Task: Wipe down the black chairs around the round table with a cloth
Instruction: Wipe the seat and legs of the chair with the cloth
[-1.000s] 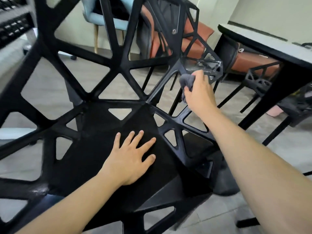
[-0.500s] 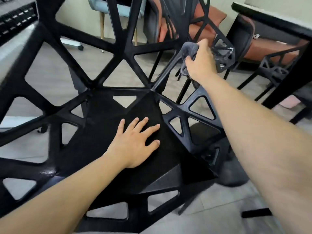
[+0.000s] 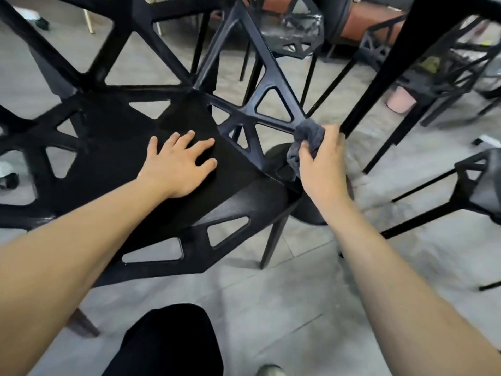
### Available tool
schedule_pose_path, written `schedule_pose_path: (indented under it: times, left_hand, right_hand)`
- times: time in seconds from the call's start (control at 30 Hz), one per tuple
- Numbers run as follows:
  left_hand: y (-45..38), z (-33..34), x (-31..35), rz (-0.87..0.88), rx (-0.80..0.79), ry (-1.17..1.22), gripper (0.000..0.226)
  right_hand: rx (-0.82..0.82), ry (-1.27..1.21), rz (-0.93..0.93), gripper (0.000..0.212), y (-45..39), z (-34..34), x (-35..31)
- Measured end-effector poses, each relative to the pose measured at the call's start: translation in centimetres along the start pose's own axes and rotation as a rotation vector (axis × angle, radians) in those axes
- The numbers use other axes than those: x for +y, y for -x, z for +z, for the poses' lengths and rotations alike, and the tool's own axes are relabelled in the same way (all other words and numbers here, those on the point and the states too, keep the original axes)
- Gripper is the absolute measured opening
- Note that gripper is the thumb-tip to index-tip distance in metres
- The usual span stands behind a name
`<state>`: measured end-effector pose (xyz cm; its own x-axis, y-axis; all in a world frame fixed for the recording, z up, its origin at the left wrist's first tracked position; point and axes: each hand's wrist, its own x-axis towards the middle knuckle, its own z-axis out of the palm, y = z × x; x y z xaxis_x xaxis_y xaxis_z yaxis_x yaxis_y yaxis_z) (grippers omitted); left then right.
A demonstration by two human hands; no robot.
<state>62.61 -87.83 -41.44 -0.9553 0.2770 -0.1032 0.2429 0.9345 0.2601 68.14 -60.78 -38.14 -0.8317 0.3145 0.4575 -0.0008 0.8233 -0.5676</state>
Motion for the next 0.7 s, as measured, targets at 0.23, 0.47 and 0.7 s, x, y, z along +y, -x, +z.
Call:
schedule_pose_path:
  times: [0.23,0.47,0.7]
  left_hand:
    - [-0.3,0.3,0.0,0.024,0.037,0.023,0.052]
    - [0.9,-0.4,0.7,-0.089,0.237,0.042,0.042]
    - [6.2,-3.9,-5.4,-0.039,0.157,0.099,0.034]
  right_hand:
    - [0.103,0.074,-0.003,0.029,9.3,1.3,-1.7]
    - [-0.140,0.233,-0.359,0.031,11.8,1.4,-7.1]
    - [-0.281,0.270,-0.367,0.034,5.1,0.5,-5.0]
